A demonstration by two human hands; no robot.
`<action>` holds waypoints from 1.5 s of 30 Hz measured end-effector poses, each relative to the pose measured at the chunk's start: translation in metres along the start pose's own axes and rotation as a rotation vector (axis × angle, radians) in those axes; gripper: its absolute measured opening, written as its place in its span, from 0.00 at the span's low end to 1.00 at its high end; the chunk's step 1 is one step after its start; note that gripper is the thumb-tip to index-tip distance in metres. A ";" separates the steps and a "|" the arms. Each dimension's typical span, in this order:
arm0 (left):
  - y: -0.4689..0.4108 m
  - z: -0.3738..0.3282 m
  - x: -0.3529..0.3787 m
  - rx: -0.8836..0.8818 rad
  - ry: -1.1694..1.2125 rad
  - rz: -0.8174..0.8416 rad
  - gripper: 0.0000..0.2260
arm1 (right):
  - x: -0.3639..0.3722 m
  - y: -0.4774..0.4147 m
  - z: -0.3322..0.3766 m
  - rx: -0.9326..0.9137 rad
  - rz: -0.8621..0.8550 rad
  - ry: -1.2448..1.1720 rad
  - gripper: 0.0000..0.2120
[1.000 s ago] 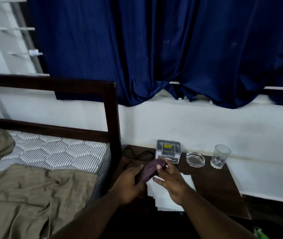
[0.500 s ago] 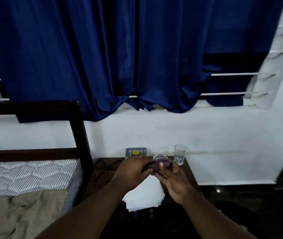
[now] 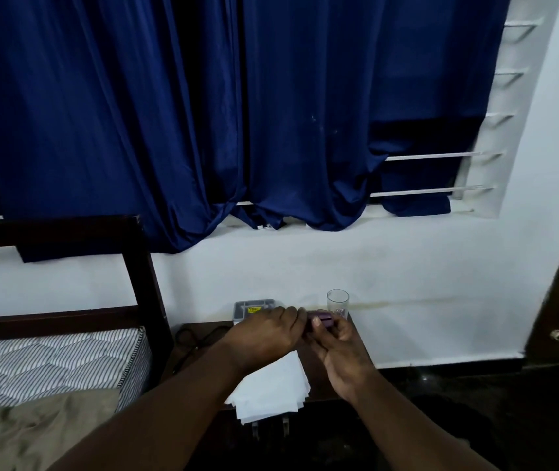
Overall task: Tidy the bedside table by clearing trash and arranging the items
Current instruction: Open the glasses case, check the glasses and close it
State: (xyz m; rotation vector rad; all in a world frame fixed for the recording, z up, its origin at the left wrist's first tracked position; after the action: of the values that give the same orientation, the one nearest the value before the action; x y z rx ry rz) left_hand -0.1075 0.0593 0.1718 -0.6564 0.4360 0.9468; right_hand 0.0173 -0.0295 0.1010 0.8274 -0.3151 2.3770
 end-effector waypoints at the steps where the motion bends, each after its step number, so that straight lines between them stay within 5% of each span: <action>1: 0.001 0.000 0.000 -0.001 0.007 0.004 0.19 | 0.000 0.001 0.000 -0.003 0.004 -0.010 0.17; 4: 0.006 0.004 0.007 -0.123 0.176 0.036 0.20 | -0.001 0.003 0.000 -0.003 -0.001 -0.031 0.20; 8: 0.023 0.016 0.017 -0.550 0.725 -0.048 0.22 | -0.004 0.000 0.003 0.023 -0.020 -0.070 0.23; 11: 0.047 0.022 0.025 -1.039 1.468 -0.238 0.16 | -0.005 -0.004 0.007 0.031 -0.052 -0.064 0.22; 13: 0.059 0.022 0.030 -1.213 1.796 -0.324 0.12 | -0.006 -0.006 0.008 0.034 -0.062 -0.066 0.21; 28: 0.063 0.026 0.034 -1.296 1.868 -0.379 0.09 | -0.001 -0.015 0.002 0.035 -0.019 -0.052 0.17; 33: 0.060 0.026 0.036 -1.381 1.819 -0.467 0.08 | 0.003 -0.014 -0.003 0.047 -0.005 -0.023 0.27; 40: 0.070 0.024 0.047 -1.506 1.763 -0.571 0.12 | 0.017 -0.012 -0.010 0.053 0.084 -0.043 0.14; 45: 0.084 0.022 0.055 -1.615 1.658 -0.591 0.15 | 0.023 -0.016 -0.024 0.068 0.072 -0.013 0.15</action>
State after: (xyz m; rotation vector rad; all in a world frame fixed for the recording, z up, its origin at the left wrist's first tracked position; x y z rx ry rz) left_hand -0.1492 0.1419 0.1276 -2.8772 0.7550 -0.2844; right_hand 0.0009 0.0036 0.0969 0.8767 -0.2755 2.4617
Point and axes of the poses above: each hand's wrist, its own y-axis away from the middle knuckle, its own x-axis out of the palm, z = x × y, the point moved 3 cm from there along -y, towards the middle knuckle, and after that the axes turned 5 degrees about x, right-handed, at the moved point
